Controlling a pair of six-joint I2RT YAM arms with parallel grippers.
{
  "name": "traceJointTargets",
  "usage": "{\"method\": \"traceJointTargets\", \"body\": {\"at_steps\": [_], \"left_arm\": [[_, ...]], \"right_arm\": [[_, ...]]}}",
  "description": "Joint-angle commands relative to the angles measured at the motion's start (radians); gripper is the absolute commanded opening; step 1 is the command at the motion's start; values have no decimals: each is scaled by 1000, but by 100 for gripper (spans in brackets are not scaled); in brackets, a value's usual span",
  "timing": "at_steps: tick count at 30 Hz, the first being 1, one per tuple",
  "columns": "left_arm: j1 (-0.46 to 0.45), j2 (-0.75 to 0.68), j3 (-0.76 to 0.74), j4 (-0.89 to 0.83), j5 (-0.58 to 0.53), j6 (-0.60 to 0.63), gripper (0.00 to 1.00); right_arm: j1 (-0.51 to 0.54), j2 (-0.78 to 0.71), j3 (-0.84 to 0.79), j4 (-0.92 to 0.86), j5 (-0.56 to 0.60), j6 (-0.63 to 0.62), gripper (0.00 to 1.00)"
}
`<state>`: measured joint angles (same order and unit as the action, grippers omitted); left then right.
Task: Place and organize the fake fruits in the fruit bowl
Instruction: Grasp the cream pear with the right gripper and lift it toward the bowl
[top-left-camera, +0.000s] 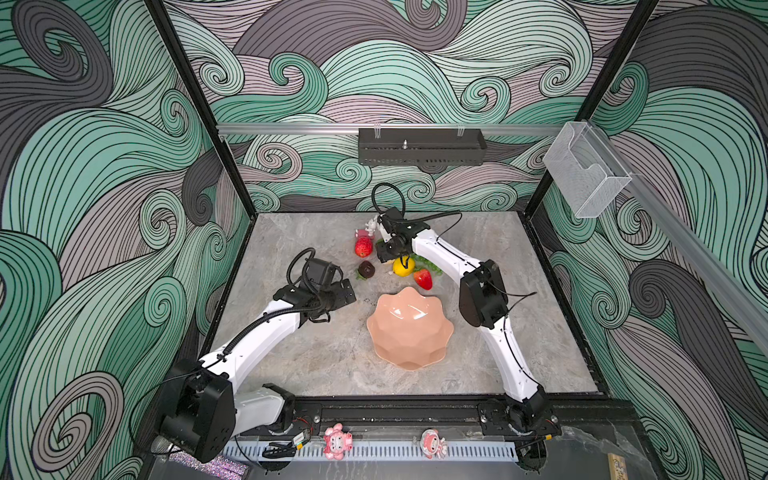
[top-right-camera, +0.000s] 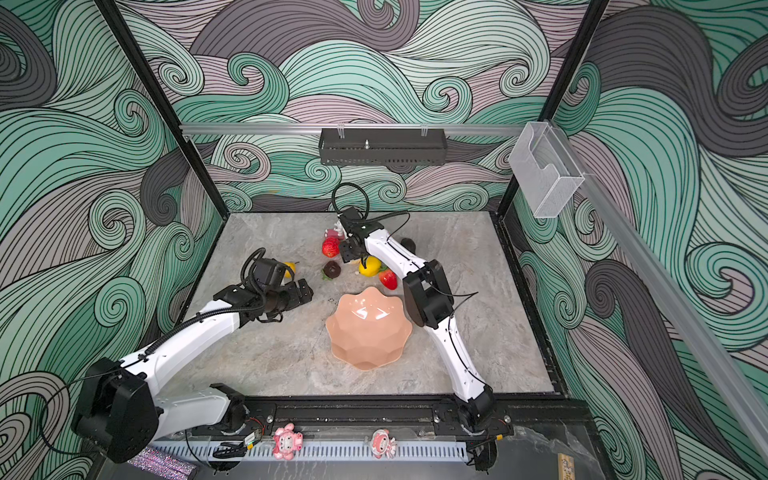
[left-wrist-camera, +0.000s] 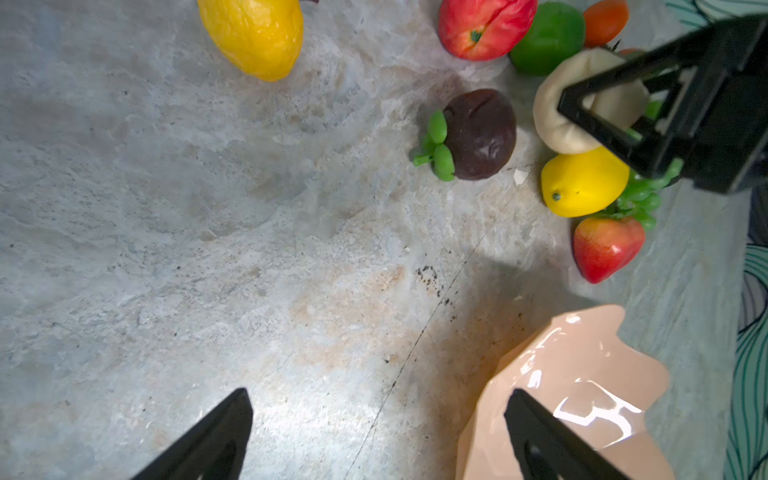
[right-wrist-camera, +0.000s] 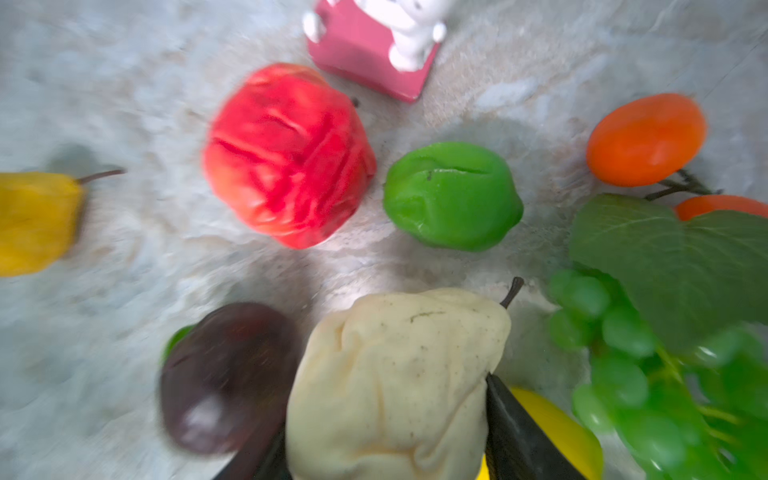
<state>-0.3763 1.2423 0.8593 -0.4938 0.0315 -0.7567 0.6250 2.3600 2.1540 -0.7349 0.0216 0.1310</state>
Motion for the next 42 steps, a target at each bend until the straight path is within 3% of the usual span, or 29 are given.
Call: {"method": "traceJointTargets", "body": {"at_steps": [1, 5, 11, 15, 23, 32, 42], "left_arm": [[43, 15, 97, -42, 117, -6, 98], [78, 46, 171, -48, 227, 11, 98], [83, 143, 275, -3, 501, 8, 98], [70, 218, 334, -32, 585, 0, 95], [36, 234, 308, 12, 601, -46, 87], [15, 241, 290, 11, 590, -59, 74], [5, 241, 253, 24, 597, -61, 72]], "right_arm": [[16, -140, -101, 88, -27, -35, 49], [35, -301, -347, 266, -44, -59, 48], [82, -491, -650, 494, -50, -78, 48], [124, -593, -817, 631, -51, -85, 48], [190, -704, -990, 808, -63, -82, 48], [226, -749, -1042, 871, -52, -63, 47], [234, -798, -1083, 921, -121, 1, 47]]}}
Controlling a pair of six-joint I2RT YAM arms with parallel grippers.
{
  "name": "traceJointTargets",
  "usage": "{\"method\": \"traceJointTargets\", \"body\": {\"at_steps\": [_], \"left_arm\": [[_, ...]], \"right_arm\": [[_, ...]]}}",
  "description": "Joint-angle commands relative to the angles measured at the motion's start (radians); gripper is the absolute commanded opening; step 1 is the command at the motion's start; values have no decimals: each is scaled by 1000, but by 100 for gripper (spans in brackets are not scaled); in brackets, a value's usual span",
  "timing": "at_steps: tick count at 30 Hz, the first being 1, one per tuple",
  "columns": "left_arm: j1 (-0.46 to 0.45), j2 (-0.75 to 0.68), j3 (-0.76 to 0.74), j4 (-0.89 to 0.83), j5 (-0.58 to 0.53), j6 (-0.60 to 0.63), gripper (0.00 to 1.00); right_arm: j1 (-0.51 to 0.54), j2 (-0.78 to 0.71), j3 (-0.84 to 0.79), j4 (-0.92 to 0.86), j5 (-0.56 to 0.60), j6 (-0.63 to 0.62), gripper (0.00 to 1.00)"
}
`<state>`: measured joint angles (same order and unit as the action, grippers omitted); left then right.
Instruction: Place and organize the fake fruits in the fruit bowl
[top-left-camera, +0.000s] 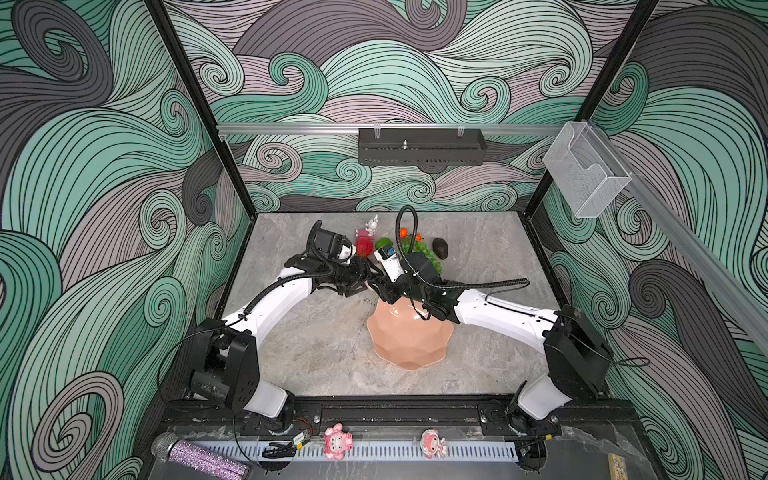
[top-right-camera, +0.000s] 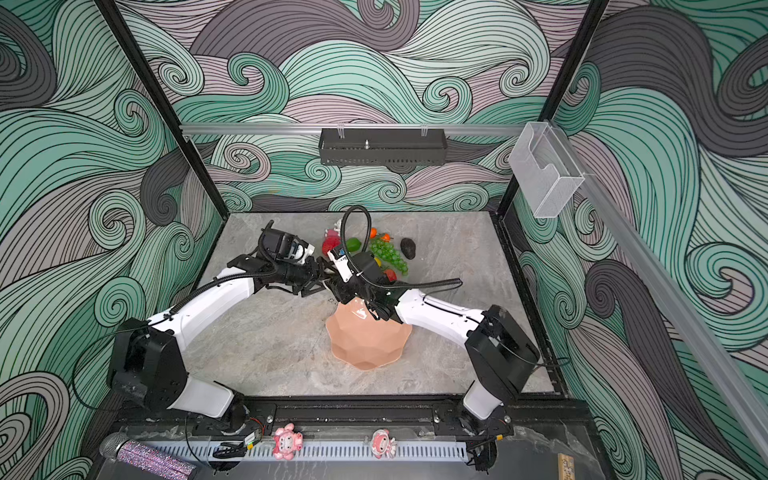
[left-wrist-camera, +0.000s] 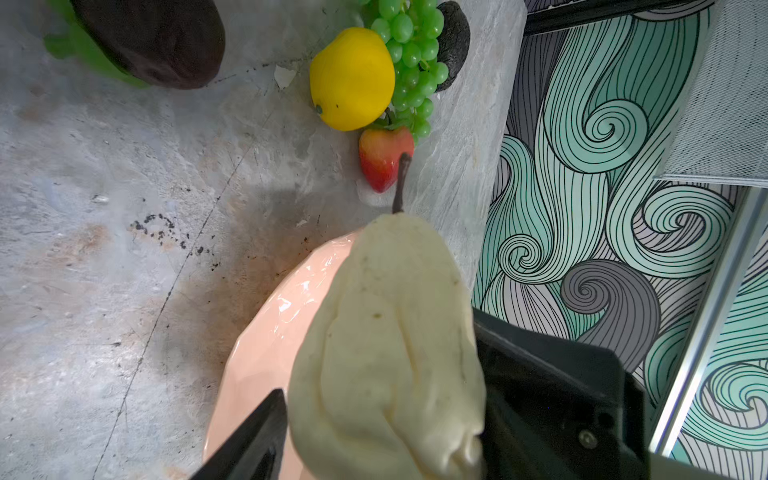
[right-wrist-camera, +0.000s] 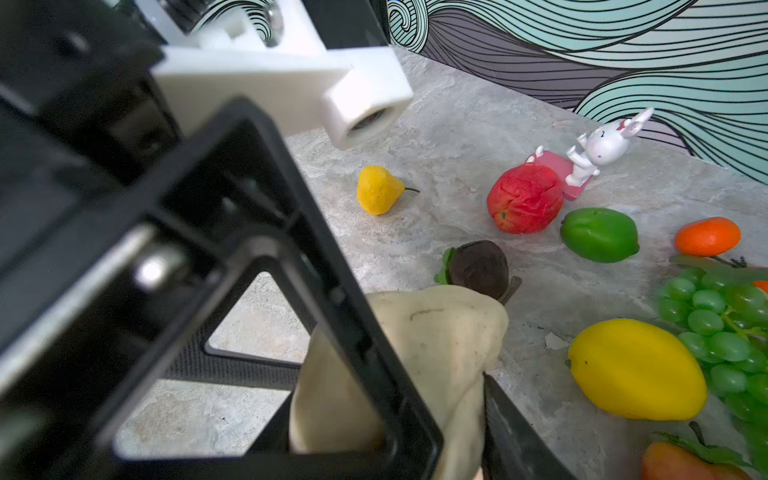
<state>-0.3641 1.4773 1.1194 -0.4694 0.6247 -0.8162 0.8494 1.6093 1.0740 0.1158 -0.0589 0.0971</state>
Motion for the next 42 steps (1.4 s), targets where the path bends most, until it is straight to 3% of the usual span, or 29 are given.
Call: {"method": "traceJointTargets", "body": {"at_steps": [1, 11, 19, 21, 25, 31, 37, 42], "left_arm": [[-7, 4, -6, 5, 7, -1, 72], [-28, 5, 0, 35, 18, 5, 52], [-33, 4, 6, 29, -50, 74, 42], [-36, 1, 9, 31, -86, 108, 37], [-58, -2, 18, 30, -178, 166, 37], [-205, -11, 43, 98, -370, 327, 37], [-350, -95, -97, 386, -481, 529, 36], [-468, -140, -223, 608, -550, 716, 37]], "right_arm": [[11, -52, -6, 71, -44, 40, 47], [20, -73, -13, 61, -6, 65, 50], [15, -129, -7, -49, 73, 104, 81], [2, -166, -12, -109, 85, 122, 85], [-73, -288, -81, -191, 39, 204, 87], [-208, -415, -117, -394, -4, 343, 87], [-357, -511, -157, -458, -170, 520, 86], [-367, -571, -188, -423, -272, 594, 88]]}}
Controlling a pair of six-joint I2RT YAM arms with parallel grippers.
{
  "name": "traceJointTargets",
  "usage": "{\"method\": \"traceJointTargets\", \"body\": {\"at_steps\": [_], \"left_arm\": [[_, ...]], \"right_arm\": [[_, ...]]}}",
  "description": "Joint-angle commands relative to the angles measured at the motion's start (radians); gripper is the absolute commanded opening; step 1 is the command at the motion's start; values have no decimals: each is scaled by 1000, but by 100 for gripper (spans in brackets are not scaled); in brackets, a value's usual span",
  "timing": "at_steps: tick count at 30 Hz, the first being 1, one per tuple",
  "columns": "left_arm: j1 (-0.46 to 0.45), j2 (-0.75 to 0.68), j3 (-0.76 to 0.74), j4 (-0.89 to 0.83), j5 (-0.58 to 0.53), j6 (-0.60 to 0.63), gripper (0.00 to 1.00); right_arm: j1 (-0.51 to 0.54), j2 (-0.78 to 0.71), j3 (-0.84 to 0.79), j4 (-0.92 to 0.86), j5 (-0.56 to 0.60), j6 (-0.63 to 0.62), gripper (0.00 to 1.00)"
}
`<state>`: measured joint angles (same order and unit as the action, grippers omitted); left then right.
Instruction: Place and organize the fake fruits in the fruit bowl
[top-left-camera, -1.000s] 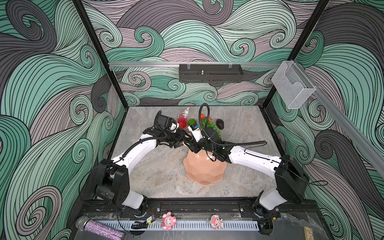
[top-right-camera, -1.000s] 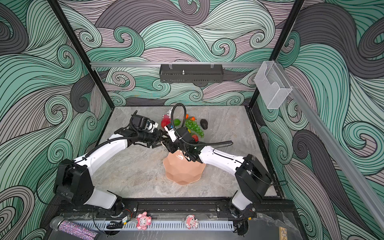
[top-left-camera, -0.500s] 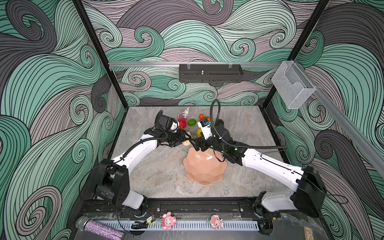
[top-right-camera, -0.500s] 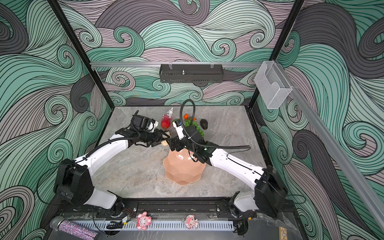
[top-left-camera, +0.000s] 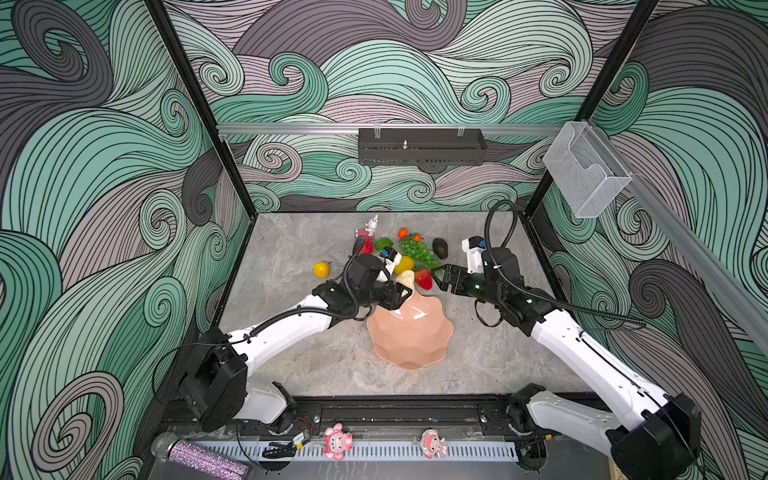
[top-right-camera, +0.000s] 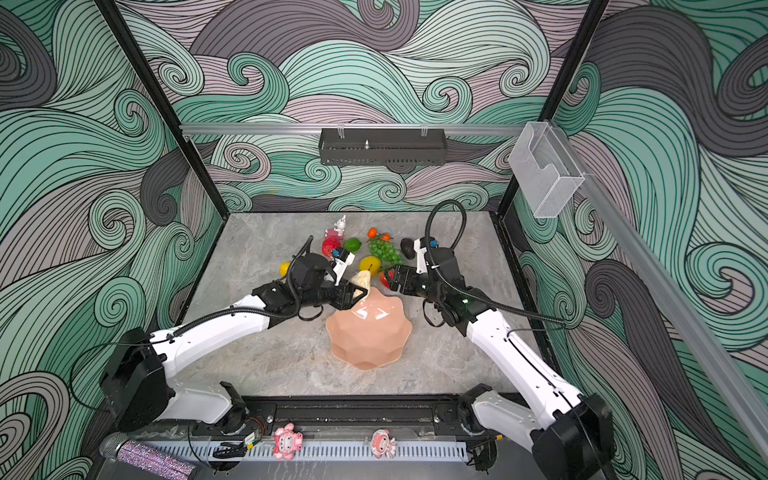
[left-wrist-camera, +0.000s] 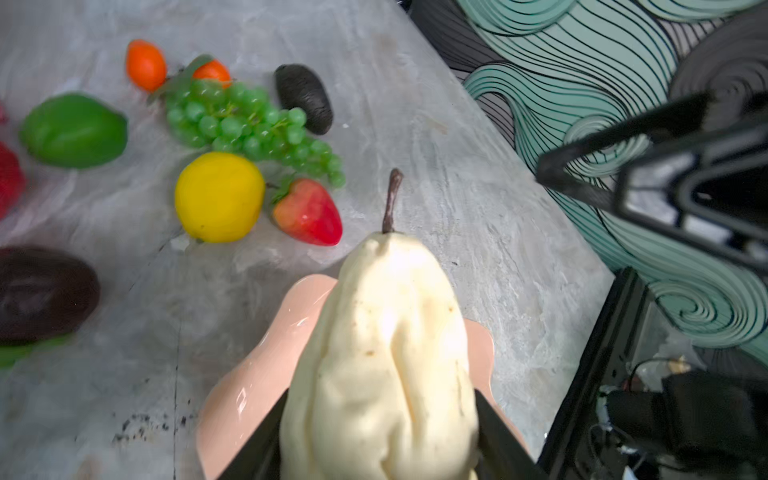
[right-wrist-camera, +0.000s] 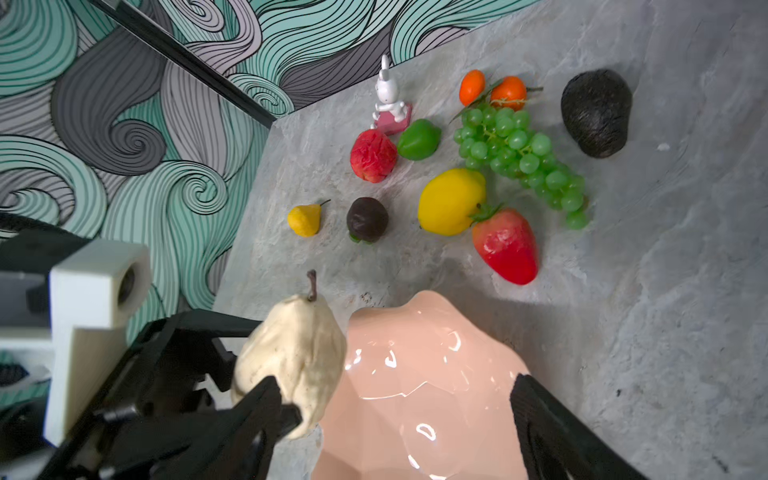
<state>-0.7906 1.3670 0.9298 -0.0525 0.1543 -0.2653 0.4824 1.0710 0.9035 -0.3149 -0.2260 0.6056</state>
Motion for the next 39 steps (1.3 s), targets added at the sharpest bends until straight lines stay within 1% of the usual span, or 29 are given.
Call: {"method": "traceJointTargets", "body": {"at_steps": [1, 4, 7, 10, 14, 17, 20, 24, 27, 28, 30, 32, 33, 36, 38, 39], "left_arm": [[-56, -30, -47, 219, -88, 188, 37], [-102, -15, -45, 248, -122, 258, 37], [-134, 3, -29, 252, -153, 302, 38], [-141, 10, -35, 280, -178, 306, 38], [-145, 27, -28, 282, -163, 311, 39], [-150, 35, -31, 293, -157, 310, 40], [-155, 41, -30, 293, -157, 312, 41], [-157, 37, -35, 292, -149, 314, 42], [-159, 29, -40, 289, -143, 316, 43], [-159, 26, -38, 277, -138, 319, 45], [-159, 21, -24, 234, -140, 318, 51], [-160, 11, -14, 184, -163, 294, 70], [-159, 1, -15, 172, -183, 277, 75], [-160, -49, -59, 174, -212, 243, 79], [-159, -100, -100, 174, -231, 216, 79], [-160, -129, -123, 171, -244, 203, 83]], "right_arm": [[2, -40, -29, 23, -123, 106, 89], [3, -51, -63, 73, -175, 161, 89], [19, -43, -73, 82, -192, 182, 89], [33, -30, -73, 62, -194, 183, 88], [56, -14, -82, 80, -208, 174, 86], [81, 19, -55, 67, -228, 149, 80], [97, 42, -47, 67, -236, 145, 73], [106, 49, -37, 66, -217, 128, 63], [107, 50, -26, 55, -199, 109, 58], [107, 51, -20, 49, -192, 99, 56], [108, 53, -8, 29, -176, 78, 54], [110, 54, 1, 11, -149, 53, 53], [113, 56, 5, 0, -132, 38, 53], [118, 64, 19, -24, -81, -5, 53], [125, 76, 28, -37, -46, -33, 53], [131, 86, 32, -39, -24, -49, 52]]}}
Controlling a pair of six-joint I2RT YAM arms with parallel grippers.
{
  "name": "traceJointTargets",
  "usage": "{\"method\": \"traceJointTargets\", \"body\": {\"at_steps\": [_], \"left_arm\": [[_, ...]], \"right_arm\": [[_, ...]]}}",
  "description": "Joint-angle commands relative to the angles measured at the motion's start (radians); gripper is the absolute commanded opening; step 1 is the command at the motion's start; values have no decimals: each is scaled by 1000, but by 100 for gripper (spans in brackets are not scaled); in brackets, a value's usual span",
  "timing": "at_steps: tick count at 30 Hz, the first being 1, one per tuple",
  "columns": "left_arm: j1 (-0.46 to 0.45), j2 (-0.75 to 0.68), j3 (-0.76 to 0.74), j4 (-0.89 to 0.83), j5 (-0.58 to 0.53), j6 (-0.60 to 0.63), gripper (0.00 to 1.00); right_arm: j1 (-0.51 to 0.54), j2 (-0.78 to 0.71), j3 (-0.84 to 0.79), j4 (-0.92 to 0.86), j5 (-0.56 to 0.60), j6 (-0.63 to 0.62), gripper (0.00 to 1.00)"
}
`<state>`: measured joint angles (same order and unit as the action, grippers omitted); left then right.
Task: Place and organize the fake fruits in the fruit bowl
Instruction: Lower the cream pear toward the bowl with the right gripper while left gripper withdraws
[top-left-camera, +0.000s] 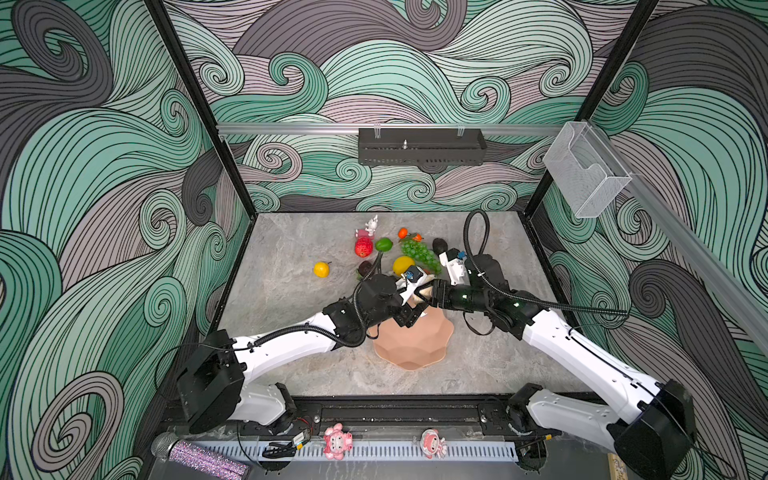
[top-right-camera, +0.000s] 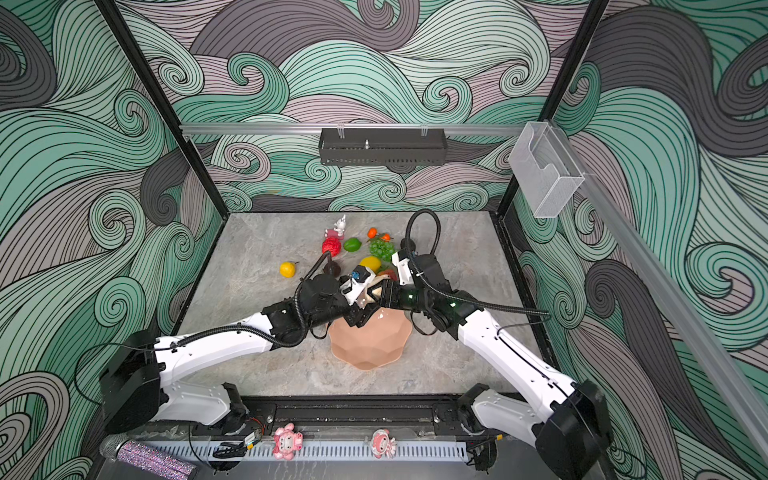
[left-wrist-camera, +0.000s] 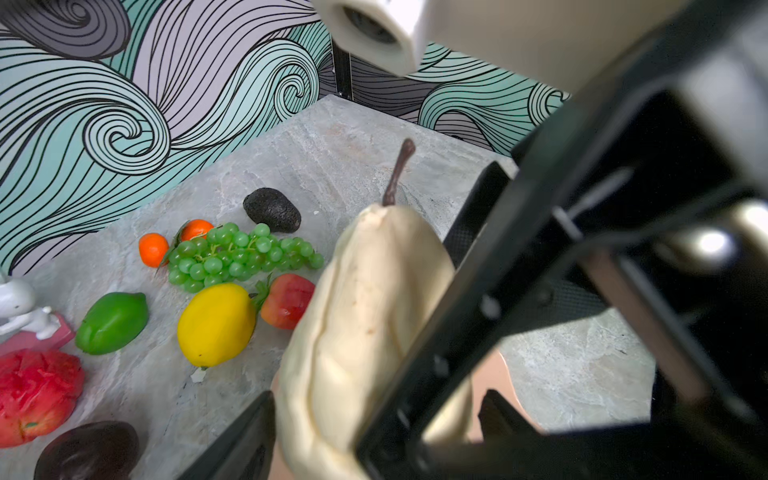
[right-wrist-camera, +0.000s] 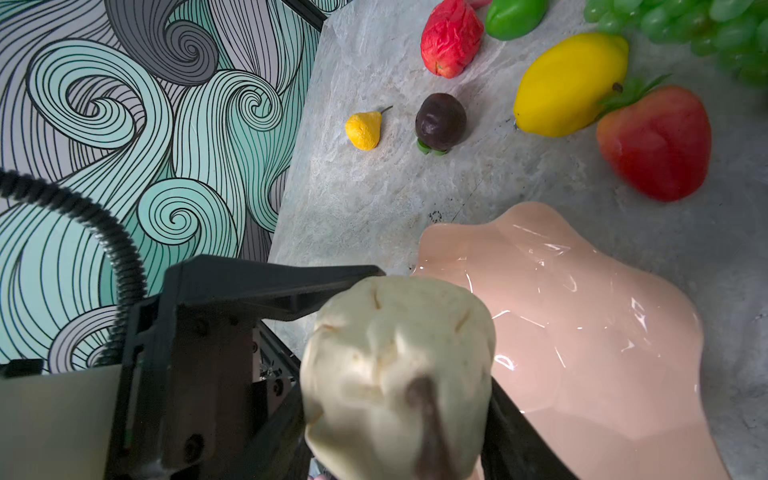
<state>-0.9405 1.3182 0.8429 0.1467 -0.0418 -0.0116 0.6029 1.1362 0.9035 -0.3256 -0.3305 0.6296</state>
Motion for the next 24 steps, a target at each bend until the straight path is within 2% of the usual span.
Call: {"method": "traceJointTargets", "body": {"at_steps": [1, 2, 6, 12, 17, 24], "left_arm": [[-9, -116, -60, -40, -68, -68, 86], [-8, -150, -79, -52, -99, -90, 93], [-6, -320, -191, -74, -267, -163, 99], [18, -519, -291, -102, -462, -192, 99], [22, -604, -331, -96, -538, -212, 99], [22, -612, -342, -93, -537, -222, 99]], "right_arm": [[18, 31, 35, -29, 102, -86, 52], [27, 40, 35, -28, 123, -97, 52], [80, 109, 45, -29, 204, -135, 52], [159, 258, 79, -29, 277, -158, 51], [223, 355, 98, -25, 388, -178, 50], [254, 480, 138, -29, 459, -178, 50]]}}
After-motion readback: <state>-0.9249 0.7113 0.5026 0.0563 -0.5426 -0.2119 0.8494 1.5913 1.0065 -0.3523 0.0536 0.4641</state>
